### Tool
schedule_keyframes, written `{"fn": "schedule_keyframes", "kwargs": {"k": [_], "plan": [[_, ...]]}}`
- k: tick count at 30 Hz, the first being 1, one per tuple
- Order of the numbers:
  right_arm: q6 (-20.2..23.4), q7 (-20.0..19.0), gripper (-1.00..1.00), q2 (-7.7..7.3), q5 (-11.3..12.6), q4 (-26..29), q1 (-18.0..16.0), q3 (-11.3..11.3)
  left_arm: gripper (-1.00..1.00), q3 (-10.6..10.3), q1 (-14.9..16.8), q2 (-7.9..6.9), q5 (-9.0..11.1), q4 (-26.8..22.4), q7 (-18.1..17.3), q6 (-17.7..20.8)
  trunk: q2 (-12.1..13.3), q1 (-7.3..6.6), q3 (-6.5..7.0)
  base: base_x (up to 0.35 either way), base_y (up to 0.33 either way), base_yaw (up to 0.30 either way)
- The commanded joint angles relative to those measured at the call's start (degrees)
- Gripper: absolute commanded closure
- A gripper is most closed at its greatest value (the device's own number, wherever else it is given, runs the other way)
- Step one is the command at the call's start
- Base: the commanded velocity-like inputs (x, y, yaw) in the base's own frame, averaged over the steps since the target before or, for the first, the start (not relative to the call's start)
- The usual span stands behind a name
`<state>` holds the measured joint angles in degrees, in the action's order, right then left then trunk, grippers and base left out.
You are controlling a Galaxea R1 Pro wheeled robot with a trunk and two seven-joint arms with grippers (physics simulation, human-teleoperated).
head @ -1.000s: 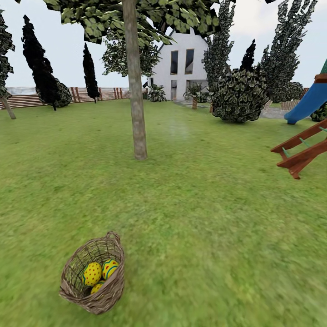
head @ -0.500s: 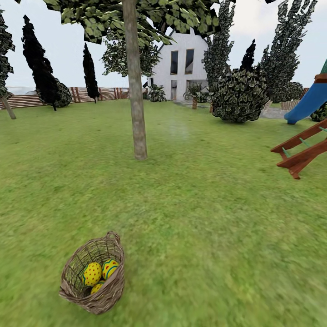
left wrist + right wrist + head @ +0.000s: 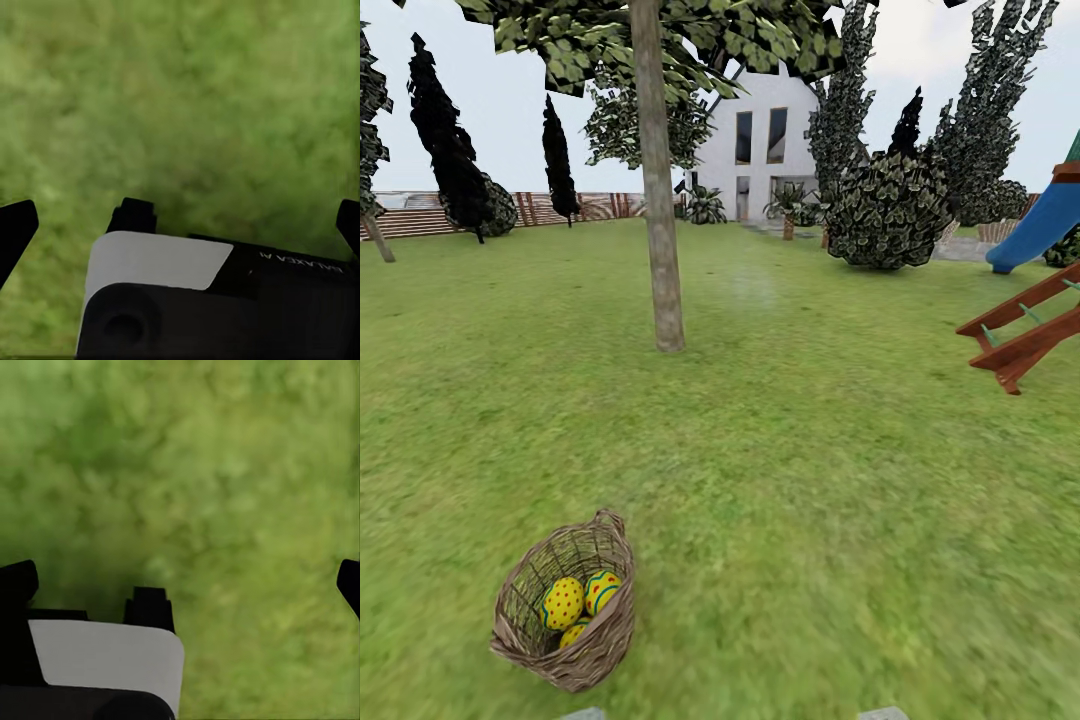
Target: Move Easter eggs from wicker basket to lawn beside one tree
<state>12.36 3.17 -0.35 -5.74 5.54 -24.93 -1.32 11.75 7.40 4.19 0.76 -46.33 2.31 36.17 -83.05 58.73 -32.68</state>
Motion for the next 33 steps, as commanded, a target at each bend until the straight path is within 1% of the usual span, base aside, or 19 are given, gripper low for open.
{"fn": "schedule_keyframes", "kwargs": {"k": [1, 2, 3, 4, 5, 8, 10, 15, 16, 18, 21, 33], "plan": [[0.2, 0.1, -1.00, 0.03, -0.6, 0.2, 0.0, -0.1, -1.00, 0.6, 0.2, 0.03, 0.1, 1.4, 0.2, 0.1, 0.0, 0.00, -0.06, 0.000, 0.000, 0.000], [0.1, 0.1, -1.00, 0.05, -0.6, 0.3, 0.0, -0.2, -1.00, 1.0, 0.3, 0.00, 0.3, 3.8, 0.2, -0.7, 0.0, 0.00, -0.06, 0.000, 0.000, 0.000], [-0.1, 0.3, -1.00, 0.07, -0.6, 0.3, 0.0, -0.2, -1.00, 1.5, 0.5, 0.01, 1.1, 7.7, 0.2, -3.2, 0.0, 0.00, -0.06, 0.000, 0.000, 0.024], [-0.2, 0.4, -1.00, 0.05, -0.6, 0.3, 0.0, -0.2, -1.00, 1.8, 1.0, -0.01, 2.2, 10.4, 0.2, -6.3, 0.0, 0.00, -0.07, 0.000, 0.000, 0.118], [-0.3, 0.4, -1.00, -0.09, -0.6, 0.3, 0.0, -0.2, -1.00, 1.9, 1.5, -0.05, 2.8, 11.8, 0.2, -8.5, 0.0, 0.00, -0.10, 0.000, 0.000, 0.188], [-0.5, 0.4, -1.00, -0.30, -0.6, 0.3, 0.0, -0.3, -1.00, 2.1, 1.8, -0.10, 3.3, 13.0, 0.2, -10.3, 0.0, 0.00, -0.18, 0.000, 0.000, 0.229], [-0.5, 0.4, -1.00, -0.35, -0.6, 0.3, 0.0, -0.3, -1.00, 2.1, 1.9, -0.03, 3.4, 13.3, 0.2, -10.7, 0.0, 0.00, -0.25, 0.000, 0.000, 0.225], [-1.3, 0.2, -1.00, -0.46, -0.6, 0.3, 0.1, -0.3, -1.00, 2.0, 2.0, 0.04, 3.4, 13.6, 0.1, -10.9, 0.0, 0.00, -0.28, 0.000, 0.000, 0.042], [-3.4, 0.1, -1.00, -0.41, -0.8, 0.0, 0.1, -0.3, -1.00, 2.0, 2.0, 0.06, 3.4, 13.6, 0.1, -10.9, 0.0, 0.00, -0.28, 0.000, 0.000, 0.006], [-5.0, 0.3, -1.00, -0.31, -1.1, -0.2, 0.1, -0.4, -1.00, 2.0, 2.0, 0.04, 3.4, 13.6, 0.1, -10.9, 0.0, 0.00, -0.28, 0.000, 0.000, 0.003], [-5.8, 0.4, -1.00, -0.18, -0.8, -0.3, 0.1, -0.4, -1.00, 2.0, 2.0, -0.04, 3.5, 13.7, 0.1, -10.8, 0.0, 0.00, -0.28, 0.000, 0.000, 0.046], [-5.9, 0.5, -1.00, -0.28, -0.6, -0.3, 0.1, -0.3, -1.00, 2.0, 2.0, 0.00, 3.5, 13.6, 0.0, -10.9, 0.0, 0.00, -0.28, 0.000, 0.000, 0.268]]}}
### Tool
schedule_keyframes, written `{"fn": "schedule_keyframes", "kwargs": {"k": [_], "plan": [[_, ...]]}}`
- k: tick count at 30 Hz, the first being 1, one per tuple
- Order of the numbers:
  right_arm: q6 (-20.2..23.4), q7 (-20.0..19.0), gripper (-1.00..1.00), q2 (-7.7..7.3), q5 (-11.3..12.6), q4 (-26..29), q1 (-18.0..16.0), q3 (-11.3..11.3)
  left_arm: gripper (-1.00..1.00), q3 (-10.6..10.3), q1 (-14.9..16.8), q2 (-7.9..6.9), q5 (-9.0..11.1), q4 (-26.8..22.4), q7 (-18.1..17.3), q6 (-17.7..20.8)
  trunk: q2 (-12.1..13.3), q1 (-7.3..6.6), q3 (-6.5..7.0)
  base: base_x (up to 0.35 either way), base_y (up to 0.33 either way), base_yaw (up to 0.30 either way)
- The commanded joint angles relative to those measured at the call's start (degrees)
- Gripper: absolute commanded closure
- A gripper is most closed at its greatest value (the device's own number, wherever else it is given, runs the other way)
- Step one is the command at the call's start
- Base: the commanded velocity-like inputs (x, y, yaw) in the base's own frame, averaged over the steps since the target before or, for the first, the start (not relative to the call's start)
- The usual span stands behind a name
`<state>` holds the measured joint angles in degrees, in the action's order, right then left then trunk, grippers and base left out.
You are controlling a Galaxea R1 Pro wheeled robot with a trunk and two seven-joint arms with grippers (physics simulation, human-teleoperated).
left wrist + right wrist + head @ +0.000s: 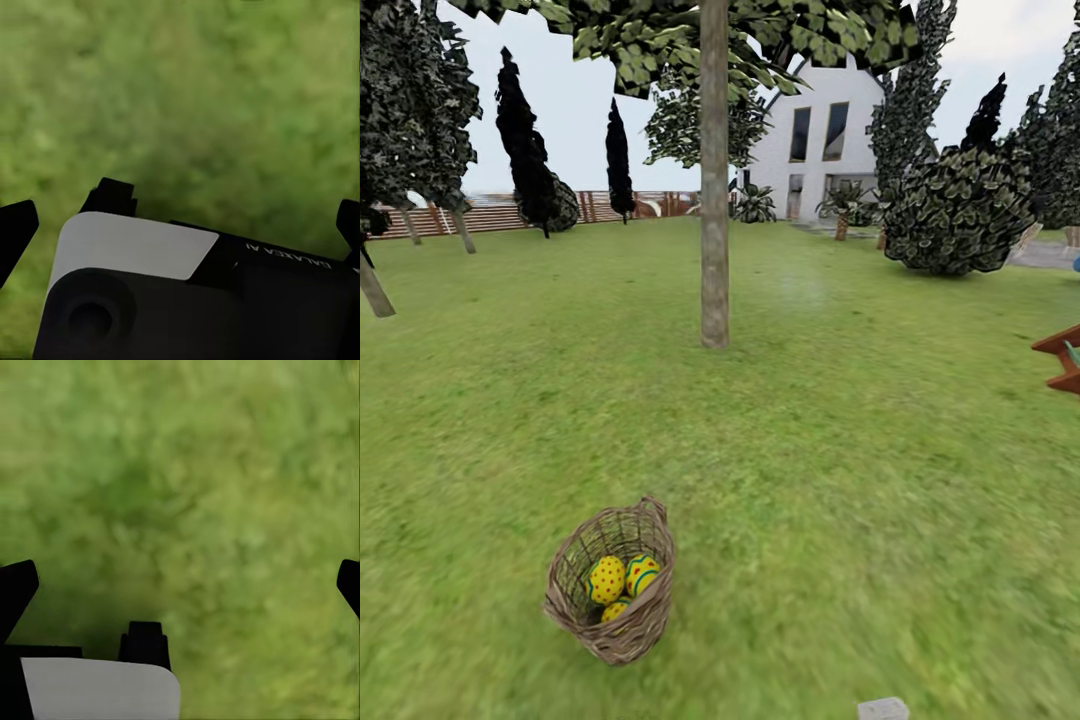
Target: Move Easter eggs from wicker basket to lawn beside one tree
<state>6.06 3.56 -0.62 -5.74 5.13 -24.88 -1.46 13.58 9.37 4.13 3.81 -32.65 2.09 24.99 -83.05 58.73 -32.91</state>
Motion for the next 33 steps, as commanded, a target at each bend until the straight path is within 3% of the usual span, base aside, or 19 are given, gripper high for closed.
{"fn": "schedule_keyframes", "kwargs": {"k": [1, 12, 23, 27, 28, 30, 31, 33], "plan": [[0.4, 0.1, -1.00, 0.00, -0.6, 0.1, 0.0, -0.1, -1.00, 0.2, 0.0, 0.07, 0.4, -0.1, 0.2, 0.3, 0.0, 0.00, -0.05, 0.000, 0.000, 0.294], [0.4, 0.1, -1.00, 0.33, -0.5, 0.1, 0.0, -0.1, -1.00, 0.2, 0.0, -0.14, 0.4, -0.1, 0.1, 0.3, 0.0, 0.00, -0.14, 0.185, 0.000, 0.275], [0.5, 0.1, -1.00, 0.28, -0.6, 0.4, 0.0, 0.0, -1.00, 0.4, 0.0, -0.35, 0.5, -0.2, 0.3, 0.4, 0.0, 0.00, -0.15, 0.135, 0.000, 0.016], [1.1, 0.8, -1.00, 0.26, -0.5, 5.6, -0.1, 0.2, -1.00, 0.6, 0.5, -0.55, 1.7, -2.0, 0.4, 0.5, 0.0, 0.00, -0.28, 0.332, 0.000, 0.085], [1.3, 4.2, -1.00, 0.26, -0.4, 10.7, -0.1, 0.2, -1.00, 0.8, 1.6, -1.13, 5.1, -3.9, 0.5, 1.3, 0.0, 0.00, -0.34, 0.340, 0.000, 0.154], [1.4, 8.1, -1.00, 0.27, -0.5, 13.7, -0.1, 0.2, -1.00, 1.1, 2.7, -1.68, 9.3, -4.6, 0.5, 1.5, 0.0, 0.00, -0.39, 0.341, 0.000, 0.089], [2.4, 11.4, -1.00, 0.27, -0.4, 17.7, -0.4, 0.2, -1.00, 1.2, 3.8, -1.88, 15.1, -4.9, 0.5, 1.6, 0.0, 0.00, -0.40, 0.177, 0.000, 0.239], [4.1, 12.3, -1.00, 0.30, -0.5, 19.5, -0.6, 0.2, -1.00, 1.2, 4.1, -1.91, 17.5, -4.7, 0.5, 1.2, 0.0, 0.00, -0.40, 0.074, 0.000, 0.272]]}}
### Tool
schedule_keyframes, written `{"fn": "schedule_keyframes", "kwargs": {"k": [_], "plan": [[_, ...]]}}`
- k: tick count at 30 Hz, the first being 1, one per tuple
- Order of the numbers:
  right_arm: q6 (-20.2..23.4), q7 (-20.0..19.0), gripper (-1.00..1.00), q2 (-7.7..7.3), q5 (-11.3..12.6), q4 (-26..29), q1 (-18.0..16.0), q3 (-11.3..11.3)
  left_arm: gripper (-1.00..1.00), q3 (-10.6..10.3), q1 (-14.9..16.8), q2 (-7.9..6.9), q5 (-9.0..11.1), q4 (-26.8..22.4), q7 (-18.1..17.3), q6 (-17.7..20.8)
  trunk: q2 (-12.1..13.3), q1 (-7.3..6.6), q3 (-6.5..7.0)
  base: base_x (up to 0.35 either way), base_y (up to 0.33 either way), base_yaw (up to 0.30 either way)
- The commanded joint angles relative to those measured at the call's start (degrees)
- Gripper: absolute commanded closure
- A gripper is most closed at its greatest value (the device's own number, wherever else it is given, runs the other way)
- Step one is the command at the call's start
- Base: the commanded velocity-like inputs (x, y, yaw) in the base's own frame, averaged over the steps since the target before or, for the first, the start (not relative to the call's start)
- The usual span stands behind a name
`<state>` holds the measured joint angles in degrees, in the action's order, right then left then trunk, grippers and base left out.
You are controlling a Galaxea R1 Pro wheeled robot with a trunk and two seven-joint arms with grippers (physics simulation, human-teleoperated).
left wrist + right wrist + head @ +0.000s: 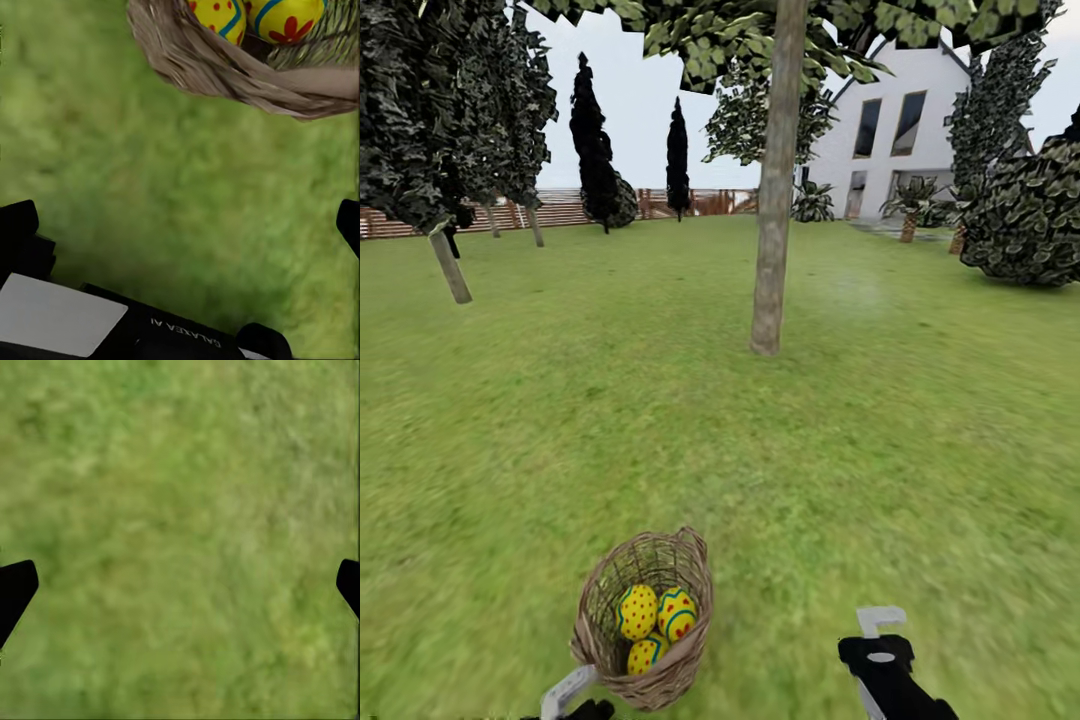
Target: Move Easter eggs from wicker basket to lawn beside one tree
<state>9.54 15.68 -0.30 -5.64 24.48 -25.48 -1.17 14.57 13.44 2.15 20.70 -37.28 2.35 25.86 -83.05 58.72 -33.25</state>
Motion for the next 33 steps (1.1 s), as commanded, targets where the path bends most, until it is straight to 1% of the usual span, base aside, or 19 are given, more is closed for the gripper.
{"fn": "schedule_keyframes", "kwargs": {"k": [1, 4, 7, 11, 23, 30, 33], "plan": [[1.0, 0.3, -1.00, 0.00, -0.6, 0.5, 0.0, -0.1, -1.00, 0.3, 0.1, 0.02, 1.1, 0.1, 0.3, 0.1, 0.0, 0.00, -0.06, 0.037, 0.000, 0.284], [1.5, 0.4, -1.00, 0.30, -0.7, 1.0, -0.1, -0.2, -1.00, 0.3, 0.2, 0.04, 1.7, 0.2, 0.3, -0.3, 0.0, 0.00, -0.06, 0.013, 0.000, 0.292], [1.6, 0.4, -1.00, 1.66, -0.8, 1.1, -0.1, -0.4, -1.00, 0.3, 0.2, -0.01, 1.8, 0.3, 0.3, -0.3, 0.0, 0.00, -0.06, 0.028, -0.008, 0.295], [1.6, 0.3, -1.00, 2.04, -0.8, 1.0, -0.1, -0.5, -1.00, 0.4, 0.2, -0.06, 1.7, 0.4, 0.3, -0.4, 0.0, 0.00, -0.06, 0.174, -0.116, 0.296], [1.4, 0.3, -1.00, 2.15, -1.0, 0.7, -0.1, -0.6, -1.00, 0.3, 0.2, 0.01, 1.8, 0.4, 0.3, -0.5, 0.0, 0.00, -0.06, 0.273, -0.198, 0.294], [1.2, 0.2, -1.00, 1.97, -1.2, 0.3, -0.1, -0.8, -1.00, 0.4, 0.2, -0.04, 1.8, 0.4, 0.3, -0.5, 0.0, 0.00, -0.06, 0.327, -0.052, 0.054], [1.1, -0.1, -1.00, 1.79, -1.2, 0.3, -0.1, -0.8, -1.00, 0.5, 0.2, -0.09, 1.8, 0.4, 0.3, -0.6, 0.0, 0.00, -0.06, 0.188, -0.002, 0.002]]}}
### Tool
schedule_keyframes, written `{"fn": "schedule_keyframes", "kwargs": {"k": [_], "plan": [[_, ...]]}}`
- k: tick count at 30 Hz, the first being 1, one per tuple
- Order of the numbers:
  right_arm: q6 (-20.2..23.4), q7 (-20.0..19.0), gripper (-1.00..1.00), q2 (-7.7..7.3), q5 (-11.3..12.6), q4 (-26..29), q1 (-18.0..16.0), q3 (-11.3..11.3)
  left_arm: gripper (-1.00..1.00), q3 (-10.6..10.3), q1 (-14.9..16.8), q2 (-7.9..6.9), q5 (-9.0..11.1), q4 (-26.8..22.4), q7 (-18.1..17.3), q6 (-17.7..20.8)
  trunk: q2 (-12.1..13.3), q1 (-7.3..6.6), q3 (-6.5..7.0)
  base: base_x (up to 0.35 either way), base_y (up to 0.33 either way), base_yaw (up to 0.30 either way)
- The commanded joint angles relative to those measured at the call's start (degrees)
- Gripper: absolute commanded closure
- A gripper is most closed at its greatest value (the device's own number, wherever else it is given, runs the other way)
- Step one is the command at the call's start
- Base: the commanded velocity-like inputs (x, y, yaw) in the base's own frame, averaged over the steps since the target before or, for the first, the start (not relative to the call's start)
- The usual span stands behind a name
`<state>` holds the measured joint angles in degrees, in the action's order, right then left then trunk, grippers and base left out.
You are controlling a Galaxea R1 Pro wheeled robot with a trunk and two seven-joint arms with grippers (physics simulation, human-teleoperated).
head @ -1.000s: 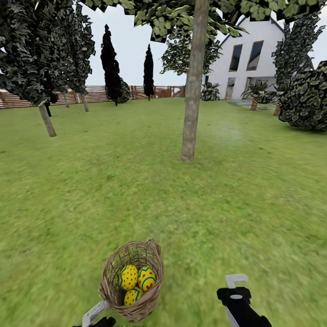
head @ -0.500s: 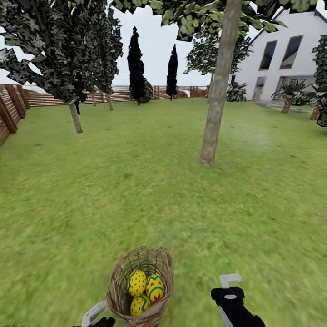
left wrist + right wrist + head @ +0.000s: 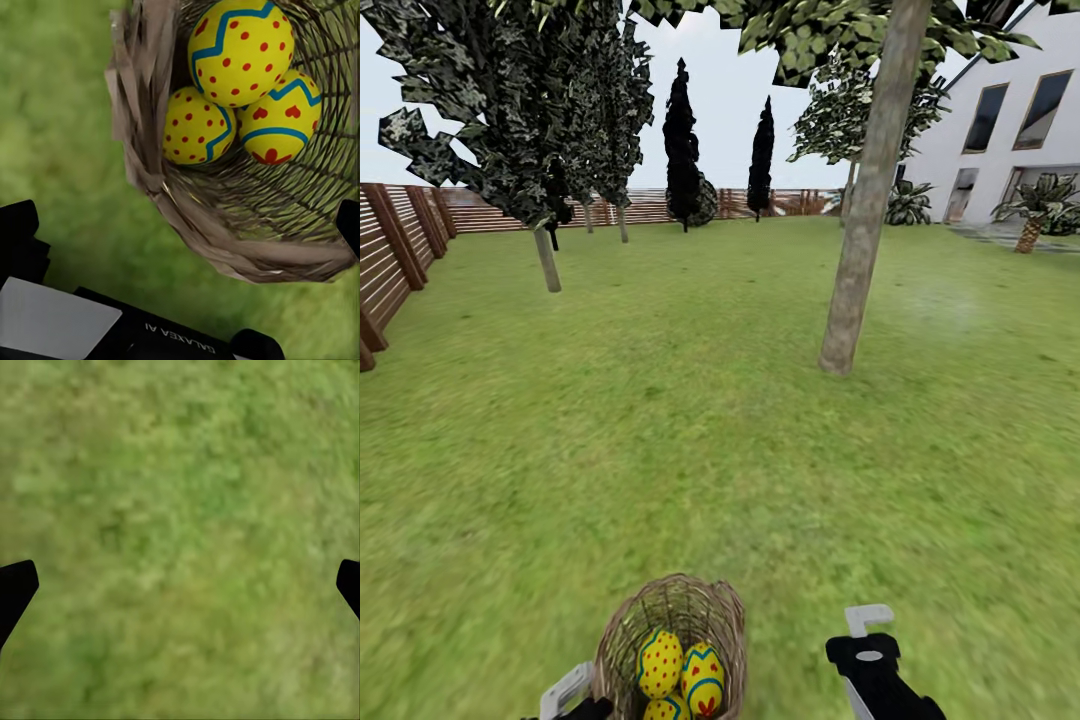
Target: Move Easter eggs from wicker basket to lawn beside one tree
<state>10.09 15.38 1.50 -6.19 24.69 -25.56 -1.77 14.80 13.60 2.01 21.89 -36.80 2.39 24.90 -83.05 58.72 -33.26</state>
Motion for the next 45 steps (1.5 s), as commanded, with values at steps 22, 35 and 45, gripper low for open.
{"fn": "schedule_keyframes", "kwargs": {"k": [22, 35, 45], "plan": [[0.6, 0.0, -1.00, 0.05, -0.7, 0.0, 0.0, -0.3, -1.00, 0.2, 0.0, -0.42, 0.5, -0.7, 0.3, -4.1, -3.2, 1.77, -1.49, 0.008, 0.000, 0.000], [4.3, -19.0, -1.00, -0.72, 1.4, 10.8, 0.0, 1.4, -1.00, 0.3, 0.0, -2.36, 0.8, -0.1, 0.3, -6.0, -8.5, 4.62, -3.83, 0.000, 0.000, 0.000], [12.5, -36.6, -1.00, -2.18, 4.5, 16.1, 0.0, 5.9, -1.00, 0.2, 0.0, -2.14, 0.8, -0.1, 0.3, -6.0, -12.5, 6.82, -5.62, 0.000, 0.000, 0.000]]}}
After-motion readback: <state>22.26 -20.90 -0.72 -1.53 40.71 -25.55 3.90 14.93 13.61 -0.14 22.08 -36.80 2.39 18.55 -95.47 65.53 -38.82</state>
